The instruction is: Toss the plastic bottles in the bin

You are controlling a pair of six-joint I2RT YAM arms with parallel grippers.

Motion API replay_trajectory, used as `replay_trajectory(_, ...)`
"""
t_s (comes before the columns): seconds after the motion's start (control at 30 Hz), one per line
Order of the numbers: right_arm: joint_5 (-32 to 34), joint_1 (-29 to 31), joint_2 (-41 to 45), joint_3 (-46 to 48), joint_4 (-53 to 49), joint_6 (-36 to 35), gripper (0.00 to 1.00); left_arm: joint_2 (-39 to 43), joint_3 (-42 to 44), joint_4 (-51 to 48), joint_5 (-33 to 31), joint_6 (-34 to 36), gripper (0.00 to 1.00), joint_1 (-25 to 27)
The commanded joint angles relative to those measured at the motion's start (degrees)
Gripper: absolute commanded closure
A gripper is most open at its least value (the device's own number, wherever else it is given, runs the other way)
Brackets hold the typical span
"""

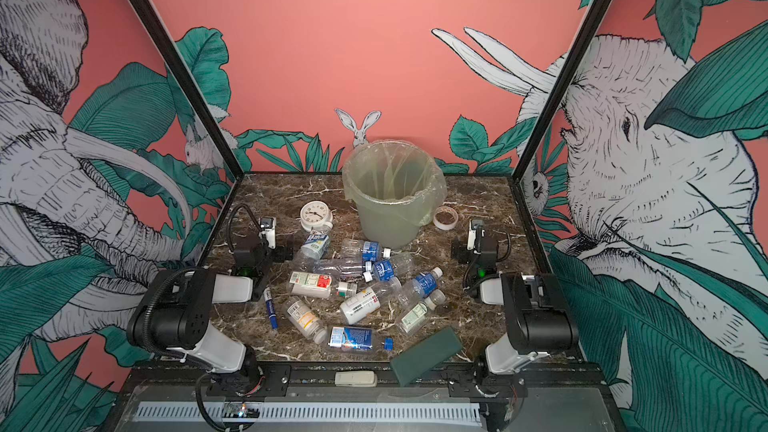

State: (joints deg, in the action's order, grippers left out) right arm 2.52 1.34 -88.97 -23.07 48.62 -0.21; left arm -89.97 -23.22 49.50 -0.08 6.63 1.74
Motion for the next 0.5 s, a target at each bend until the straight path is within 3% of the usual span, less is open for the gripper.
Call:
replay_trajectory(0.0, -0.19, -0.17, 0.20, 0.15, 2.45, 0.03, 0.01, 0.95, -0.74, -0.39, -0.19, -0.10, 0.01, 0.02)
replay_trajectory(0.47, -0.19, -0.19, 0.20, 0.09, 2.29, 0.03, 0.01, 1.05, -0.84, -0.71, -0.70, 0.02, 0.00, 0.23)
